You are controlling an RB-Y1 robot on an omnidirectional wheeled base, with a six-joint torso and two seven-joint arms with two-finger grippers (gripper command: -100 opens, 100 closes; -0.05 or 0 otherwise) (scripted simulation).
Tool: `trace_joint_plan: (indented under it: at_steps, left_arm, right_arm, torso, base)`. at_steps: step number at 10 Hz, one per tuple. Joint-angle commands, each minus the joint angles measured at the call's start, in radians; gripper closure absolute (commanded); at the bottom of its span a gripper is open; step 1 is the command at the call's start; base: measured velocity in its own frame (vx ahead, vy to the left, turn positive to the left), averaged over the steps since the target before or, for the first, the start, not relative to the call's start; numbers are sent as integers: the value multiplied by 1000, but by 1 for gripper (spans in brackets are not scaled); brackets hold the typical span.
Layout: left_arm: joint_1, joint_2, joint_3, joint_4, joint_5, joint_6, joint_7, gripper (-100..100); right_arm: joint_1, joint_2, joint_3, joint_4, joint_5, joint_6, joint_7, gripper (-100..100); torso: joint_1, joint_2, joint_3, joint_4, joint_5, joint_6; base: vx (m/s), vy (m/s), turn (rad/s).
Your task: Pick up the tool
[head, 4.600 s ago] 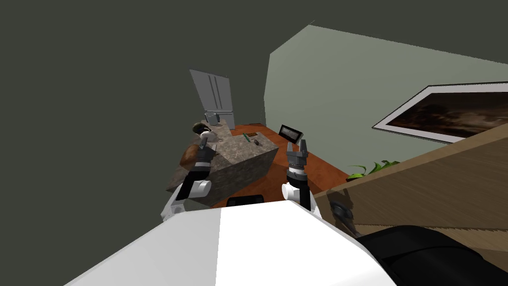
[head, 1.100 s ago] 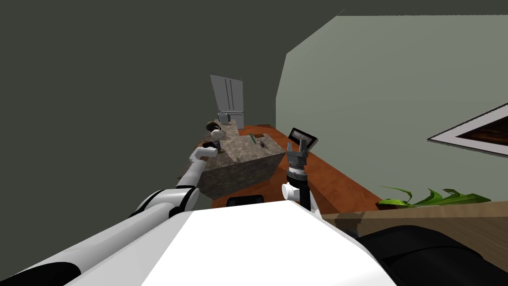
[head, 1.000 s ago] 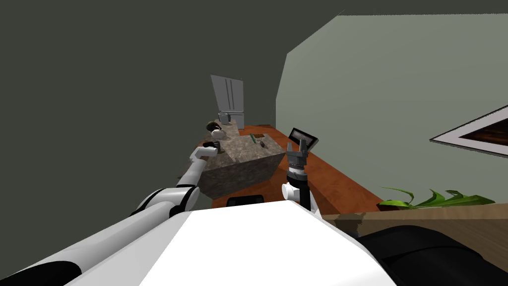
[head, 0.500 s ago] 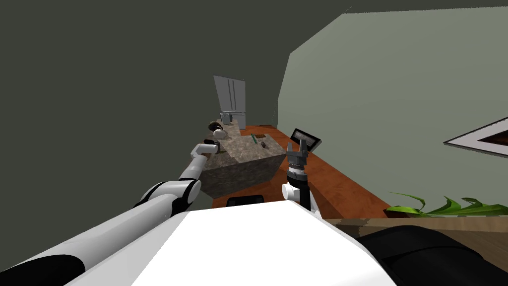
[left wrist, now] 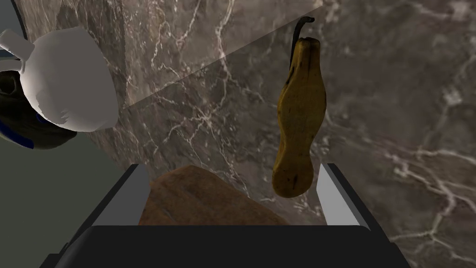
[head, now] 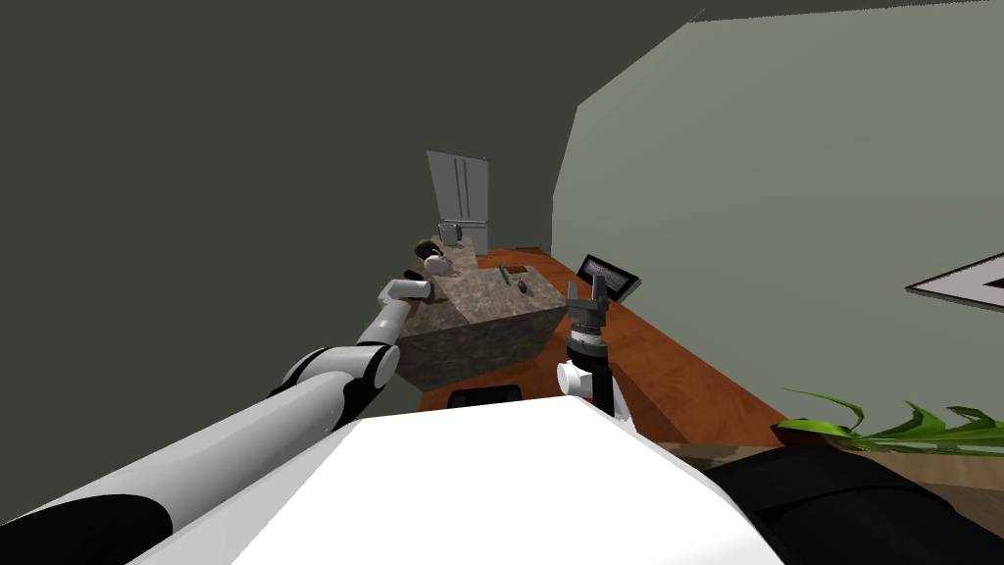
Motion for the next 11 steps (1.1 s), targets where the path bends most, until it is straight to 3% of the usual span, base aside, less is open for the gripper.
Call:
trace_joint_plan:
  at_steps: [1,2,3,6,8,9,11]
  left_arm:
    - [-44,6,13,50,6,44,-3,-100]
    - [-44,6,13,67,6,44,-3,-100]
    - [-78,10,24,100,11,88,-5,-100]
    - [-110,14,36,159,15,131,-8,-100]
    - [-164,22,56,224,24,199,-13,-100]
    - [-164,22,56,238,24,204,-13,-100]
    - [-205,28,73,298,32,261,-20,-100]
  right_arm:
    - [0,0,0,0,0,0,0,0]
    - [0,0,0,0,0,0,0,0]
    - [0,0,0,0,0,0,0,0]
    - [0,0,0,0,0,0,0,0]
    - [0,0,0,0,0,0,0,0]
    - [0,0,0,0,0,0,0,0]
    - [0,0,0,0,0,0,0,0]
  torso:
    - [0,0,0,0,0,0]
    - [0,-1,0,0,0,0]
    - [0,-1,0,0,0,0]
    - [0,-2,-1,0,0,0]
    - [0,-2,-1,0,0,0]
    - [0,-3,-2,0,0,0]
    - [0,-2,-1,-1,0,0]
  base:
    - [21,-1,75]
    - [22,-4,39]
    - [33,-6,70]
    - [34,-8,41]
    - [50,-4,76]
    - [50,-5,24]
    - [54,-2,51]
